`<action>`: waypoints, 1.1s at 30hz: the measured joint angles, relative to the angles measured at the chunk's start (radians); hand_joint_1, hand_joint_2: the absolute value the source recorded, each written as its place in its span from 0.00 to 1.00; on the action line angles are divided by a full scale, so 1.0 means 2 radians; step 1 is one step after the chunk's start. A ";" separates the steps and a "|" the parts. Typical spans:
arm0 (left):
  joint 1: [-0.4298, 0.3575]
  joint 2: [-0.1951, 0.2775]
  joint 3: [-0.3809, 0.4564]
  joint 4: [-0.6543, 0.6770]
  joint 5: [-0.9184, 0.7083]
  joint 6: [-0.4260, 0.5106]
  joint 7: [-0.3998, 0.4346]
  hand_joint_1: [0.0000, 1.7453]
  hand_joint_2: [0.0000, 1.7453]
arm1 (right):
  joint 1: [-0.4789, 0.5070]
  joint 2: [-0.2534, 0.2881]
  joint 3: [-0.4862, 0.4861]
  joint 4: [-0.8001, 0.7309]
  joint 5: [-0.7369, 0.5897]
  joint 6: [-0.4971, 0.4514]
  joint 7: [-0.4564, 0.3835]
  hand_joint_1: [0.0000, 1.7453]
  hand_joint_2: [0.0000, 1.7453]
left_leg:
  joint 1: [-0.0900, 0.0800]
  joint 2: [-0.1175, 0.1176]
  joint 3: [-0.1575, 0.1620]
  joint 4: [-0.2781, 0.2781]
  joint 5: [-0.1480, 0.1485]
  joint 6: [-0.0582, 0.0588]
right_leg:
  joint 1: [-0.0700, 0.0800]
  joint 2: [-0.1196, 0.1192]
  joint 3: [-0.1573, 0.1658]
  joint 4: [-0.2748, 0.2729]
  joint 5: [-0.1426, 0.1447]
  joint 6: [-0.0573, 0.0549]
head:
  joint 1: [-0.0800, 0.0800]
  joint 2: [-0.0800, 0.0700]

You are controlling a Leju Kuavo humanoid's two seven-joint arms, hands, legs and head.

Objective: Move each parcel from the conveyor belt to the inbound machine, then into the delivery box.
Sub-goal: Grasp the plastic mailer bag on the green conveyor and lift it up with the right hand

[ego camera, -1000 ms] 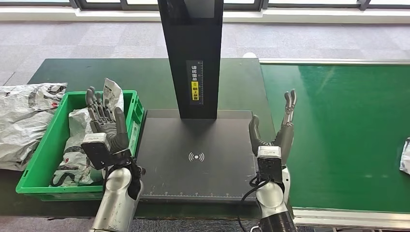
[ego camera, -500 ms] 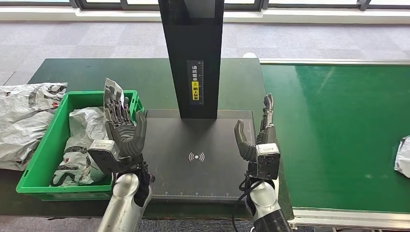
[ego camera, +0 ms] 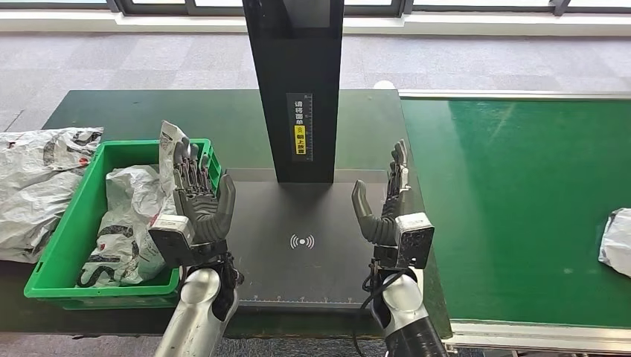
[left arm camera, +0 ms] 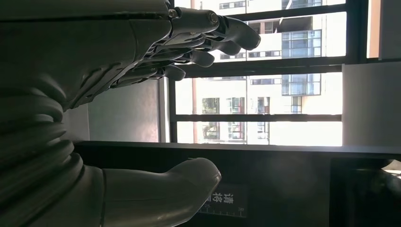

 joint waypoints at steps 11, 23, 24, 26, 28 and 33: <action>-0.001 0.000 -0.010 0.012 -0.009 -0.002 0.000 0.00 1.00 | 0.022 0.010 0.000 0.003 0.035 -0.034 0.000 0.00 1.00 | 0.000 0.000 0.000 0.000 0.000 0.000 | 0.000 0.000 0.000 0.000 0.000 0.000 | 0.000 0.000; -0.008 -0.001 -0.028 0.037 -0.019 0.007 0.000 0.00 1.00 | 0.035 0.008 0.009 0.002 0.044 -0.071 0.000 0.00 1.00 | 0.000 0.001 0.000 0.000 0.000 0.000 | 0.000 0.000 0.000 0.000 0.000 0.000 | 0.000 0.000; -0.008 -0.001 -0.029 0.038 -0.019 0.007 0.000 0.00 1.00 | 0.035 0.008 0.009 0.002 0.044 -0.071 0.000 0.00 1.00 | 0.000 0.001 0.000 0.000 0.000 0.000 | 0.000 0.000 0.000 0.000 0.000 0.000 | 0.000 0.000; -0.008 -0.001 -0.029 0.041 -0.019 0.007 0.000 0.00 1.00 | 0.037 0.008 0.009 0.002 0.044 -0.070 0.000 0.00 1.00 | 0.000 0.001 0.000 0.000 0.000 0.000 | 0.000 0.000 0.000 0.000 0.000 0.000 | 0.000 0.000; -0.009 -0.001 -0.029 0.044 -0.019 0.006 0.000 0.00 1.00 | 0.039 0.007 0.009 0.002 0.044 -0.070 0.000 0.00 1.00 | 0.000 0.001 0.000 0.000 0.000 0.000 | 0.000 0.001 0.000 0.000 0.000 0.000 | 0.000 0.000; -0.010 -0.001 -0.029 0.053 -0.022 0.004 0.000 0.00 1.00 | 0.039 0.007 0.009 0.002 0.048 -0.066 0.000 0.00 1.00 | 0.000 0.001 0.000 0.000 0.000 0.000 | 0.000 0.001 0.000 0.000 0.000 0.000 | 0.000 0.000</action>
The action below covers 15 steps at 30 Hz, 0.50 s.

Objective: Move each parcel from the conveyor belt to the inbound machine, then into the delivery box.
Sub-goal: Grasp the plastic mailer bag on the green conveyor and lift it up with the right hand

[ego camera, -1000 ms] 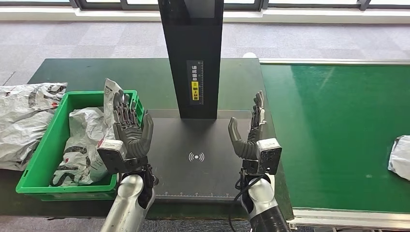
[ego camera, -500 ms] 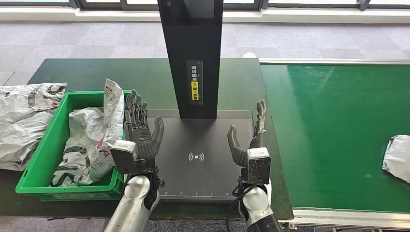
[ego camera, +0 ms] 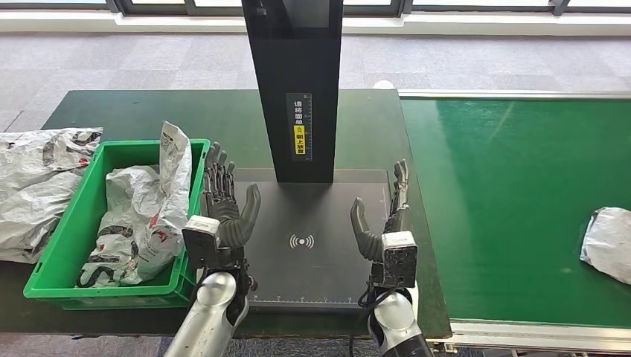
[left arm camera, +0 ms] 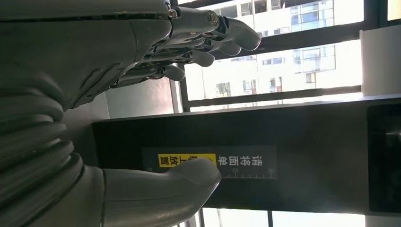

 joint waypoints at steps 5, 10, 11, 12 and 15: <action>-0.001 0.000 0.000 0.008 -0.007 -0.001 0.000 0.00 1.00 | 0.000 0.000 -0.003 0.000 0.007 0.010 0.000 0.00 1.00 | 0.000 0.000 0.000 0.000 0.000 0.000 | 0.000 0.000 0.000 0.000 0.000 0.000 | 0.000 0.000; -0.002 0.000 0.000 0.014 -0.012 -0.007 0.000 0.00 1.00 | 0.000 0.000 -0.005 0.001 0.016 0.007 0.000 0.00 1.00 | 0.000 0.000 0.000 0.000 0.000 0.000 | 0.000 0.000 0.000 0.000 0.000 0.000 | 0.000 0.000; -0.002 -0.001 0.000 0.015 -0.013 -0.008 0.000 0.00 1.00 | 0.000 0.000 -0.006 0.001 0.017 0.006 0.000 0.00 1.00 | 0.000 0.000 0.000 0.000 0.000 0.000 | 0.000 0.000 0.000 0.000 0.000 0.000 | 0.000 0.000; -0.002 -0.001 0.000 0.016 -0.014 -0.008 0.000 0.00 1.00 | 0.001 0.000 -0.006 0.001 0.018 0.005 0.000 0.00 1.00 | 0.000 0.000 0.000 0.000 0.000 0.000 | 0.000 0.000 0.000 0.000 0.000 0.000 | 0.000 0.000; -0.003 -0.001 0.000 0.020 -0.014 -0.008 0.000 0.00 1.00 | 0.001 0.000 -0.006 0.001 0.018 0.005 0.000 0.00 1.00 | 0.000 0.000 0.000 0.000 0.000 0.000 | 0.000 0.000 0.000 0.000 0.000 0.000 | 0.000 0.000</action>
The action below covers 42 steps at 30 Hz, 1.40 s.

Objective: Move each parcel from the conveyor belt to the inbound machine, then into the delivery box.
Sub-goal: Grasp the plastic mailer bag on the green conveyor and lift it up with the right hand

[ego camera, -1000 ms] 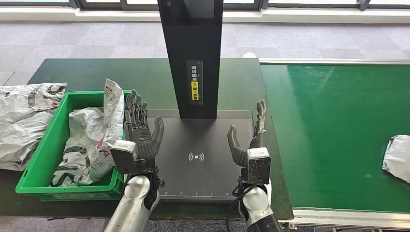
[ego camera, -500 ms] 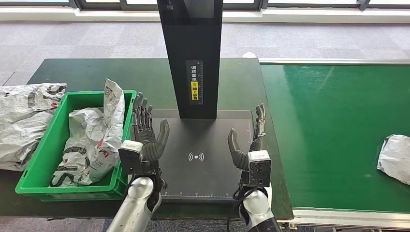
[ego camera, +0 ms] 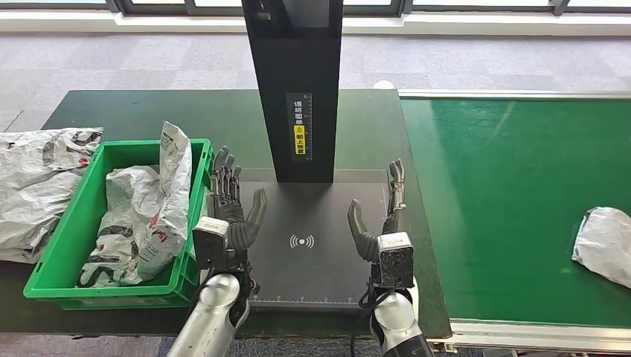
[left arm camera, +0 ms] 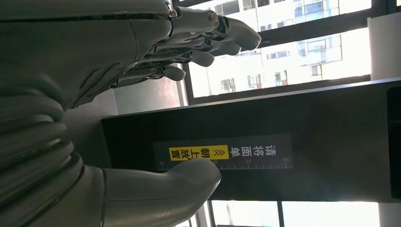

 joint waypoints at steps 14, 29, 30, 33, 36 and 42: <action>-0.002 0.000 0.000 0.018 -0.017 0.019 0.000 0.00 1.00 | 0.002 0.000 -0.005 0.000 0.014 -0.013 0.000 0.00 1.00 | 0.000 0.000 0.000 0.000 0.000 0.000 | 0.000 0.000 0.000 0.000 0.000 0.000 | 0.000 0.000; -0.003 -0.001 0.000 0.030 -0.024 0.029 0.000 0.00 1.00 | 0.020 0.000 -0.092 0.007 0.094 -0.060 0.000 0.00 1.00 | 0.000 0.000 0.000 0.000 0.000 0.000 | 0.000 0.000 0.000 0.000 0.000 0.000 | 0.000 0.000; -0.003 -0.001 0.000 0.030 -0.024 0.030 0.000 0.00 1.00 | 0.021 0.000 -0.101 0.008 0.096 -0.064 0.000 0.00 1.00 | 0.000 0.000 0.000 0.000 0.000 0.000 | 0.000 0.000 0.000 0.000 0.000 0.000 | 0.000 0.000; -0.003 -0.001 0.001 0.030 -0.025 0.032 0.000 0.00 1.00 | 0.024 0.000 -0.124 0.014 0.099 -0.071 0.000 0.00 1.00 | 0.000 0.000 0.000 0.000 0.000 0.000 | 0.000 0.000 0.000 0.000 0.000 0.000 | 0.000 0.000; -0.002 -0.001 0.001 0.028 -0.027 0.037 0.000 0.00 1.00 | 0.021 0.000 -0.154 0.026 0.114 -0.085 0.000 0.00 1.00 | 0.000 0.000 0.000 0.000 0.000 0.000 | 0.000 0.000 0.000 0.000 0.000 0.000 | 0.000 0.000; -0.002 -0.001 0.002 0.025 -0.027 0.039 0.000 0.00 1.00 | 0.016 0.000 -0.202 0.047 0.128 -0.097 0.001 0.00 0.25 | 0.000 0.000 0.000 0.000 0.000 0.000 | 0.000 0.000 0.000 0.000 0.000 0.000 | 0.000 0.000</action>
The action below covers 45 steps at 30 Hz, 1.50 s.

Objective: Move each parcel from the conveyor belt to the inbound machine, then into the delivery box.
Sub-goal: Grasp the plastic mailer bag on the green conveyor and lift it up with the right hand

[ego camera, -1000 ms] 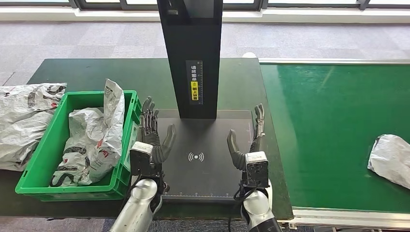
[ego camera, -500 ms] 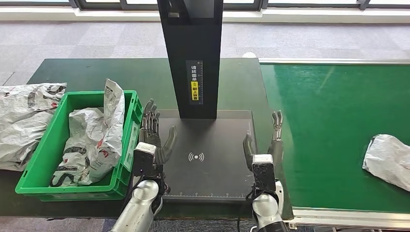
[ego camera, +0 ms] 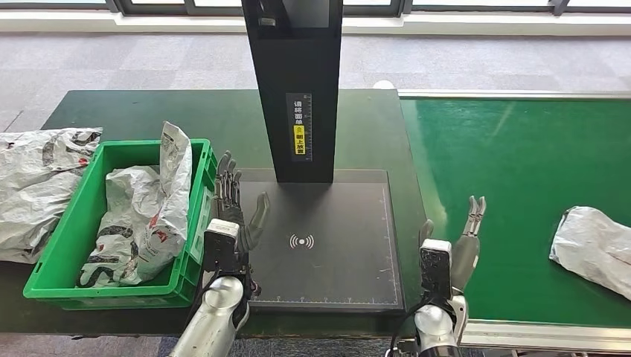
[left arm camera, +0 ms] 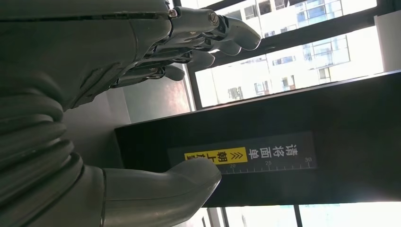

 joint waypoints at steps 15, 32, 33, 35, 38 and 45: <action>0.003 -0.001 0.007 -0.009 -0.009 0.001 0.000 0.00 1.00 | -0.054 0.003 -0.205 0.057 0.267 -0.053 0.038 0.00 0.00 | 0.000 -0.001 0.000 0.000 0.000 0.000 | 0.000 -0.001 0.000 0.000 0.000 0.000 | 0.000 0.000; 0.006 -0.001 0.017 -0.010 -0.017 0.007 0.000 0.00 1.00 | -0.090 0.023 -0.366 0.056 0.432 -0.053 0.082 0.00 0.00 | 0.000 -0.001 0.000 0.000 0.000 0.000 | 0.000 -0.001 0.000 0.000 0.000 0.001 | 0.000 0.000; 0.006 -0.001 0.017 -0.010 -0.017 0.007 0.000 0.00 1.00 | -0.091 0.024 -0.369 0.056 0.432 -0.053 0.082 0.00 0.00 | 0.000 -0.001 0.000 0.000 0.000 0.000 | 0.000 -0.001 0.000 0.000 0.000 0.001 | 0.000 0.000; 0.006 -0.001 0.018 -0.010 -0.017 0.007 0.000 0.00 1.00 | -0.092 0.025 -0.373 0.056 0.432 -0.053 0.082 0.00 0.00 | 0.000 -0.001 0.000 0.000 0.000 0.000 | 0.000 -0.001 0.000 0.000 0.000 0.001 | 0.000 0.000; 0.006 -0.001 0.018 -0.010 -0.017 0.007 0.000 0.00 1.00 | -0.093 0.025 -0.377 0.056 0.432 -0.053 0.082 0.00 0.00 | 0.000 -0.001 0.000 0.000 0.000 0.000 | 0.000 -0.001 0.000 0.000 0.000 0.001 | 0.000 0.000; 0.006 -0.001 0.019 -0.010 -0.018 0.007 0.000 0.00 1.00 | -0.097 0.027 -0.387 0.053 0.458 -0.053 0.097 0.00 1.00 | 0.000 -0.001 0.000 0.000 0.000 0.000 | 0.000 -0.001 0.000 0.000 0.000 0.001 | 0.000 0.000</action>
